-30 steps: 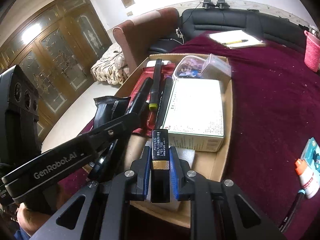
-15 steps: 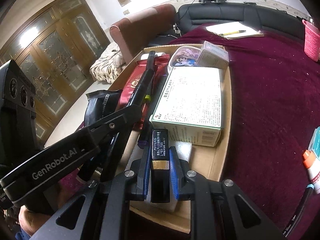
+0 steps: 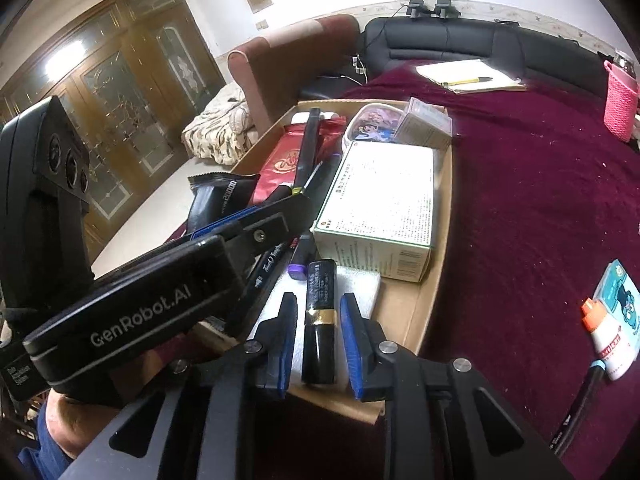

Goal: Organize objects
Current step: 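Carry the marker and lipstick over the tray and open both grippers, then move both grippers back to the last marker and the white glue bottle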

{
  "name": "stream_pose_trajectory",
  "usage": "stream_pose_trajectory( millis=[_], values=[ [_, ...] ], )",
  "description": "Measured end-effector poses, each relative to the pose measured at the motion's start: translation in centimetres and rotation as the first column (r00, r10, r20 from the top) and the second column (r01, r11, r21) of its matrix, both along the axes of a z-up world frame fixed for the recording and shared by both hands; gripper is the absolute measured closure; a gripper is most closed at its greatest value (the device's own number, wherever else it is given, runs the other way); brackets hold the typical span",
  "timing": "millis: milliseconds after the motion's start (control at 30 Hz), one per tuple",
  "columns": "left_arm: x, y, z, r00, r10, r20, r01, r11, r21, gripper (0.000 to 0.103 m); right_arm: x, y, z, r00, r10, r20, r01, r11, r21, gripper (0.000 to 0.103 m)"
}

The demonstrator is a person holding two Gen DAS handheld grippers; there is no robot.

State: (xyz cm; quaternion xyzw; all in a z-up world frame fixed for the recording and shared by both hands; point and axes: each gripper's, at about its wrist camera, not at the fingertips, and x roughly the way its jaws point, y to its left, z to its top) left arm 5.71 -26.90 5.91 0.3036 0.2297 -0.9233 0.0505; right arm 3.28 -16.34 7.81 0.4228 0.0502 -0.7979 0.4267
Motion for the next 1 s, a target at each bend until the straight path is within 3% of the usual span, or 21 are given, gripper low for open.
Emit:
stream_pose_trajectory(
  millis=[600, 800, 900, 1000],
  values=[
    [1.7, 2.2, 1.7, 0.999, -0.035, 0.001, 0.035, 0.999, -0.024, 0.054, 0.9, 6.0, 1.2, 0.996, -0.085, 0.022, 0.086, 0.993, -0.074, 0.059],
    [2.0, 4.7, 2.7, 0.996, -0.086, 0.001, 0.086, 0.995, -0.053, 0.053, 0.3, 9.9, 2.5, 0.987, -0.163, 0.001, 0.162, 0.981, -0.109, 0.033],
    [2.0, 6.4, 3.1, 0.992, -0.126, 0.005, 0.126, 0.990, -0.068, 0.053, -0.5, 13.5, 3.4, 0.968, -0.251, -0.014, 0.247, 0.959, -0.139, 0.026],
    [1.9, 8.7, 3.4, 0.982, -0.188, 0.016, 0.189, 0.979, -0.078, 0.053, -1.7, 17.2, 3.8, 0.946, -0.325, -0.010, 0.319, 0.932, -0.170, 0.026]
  ],
)
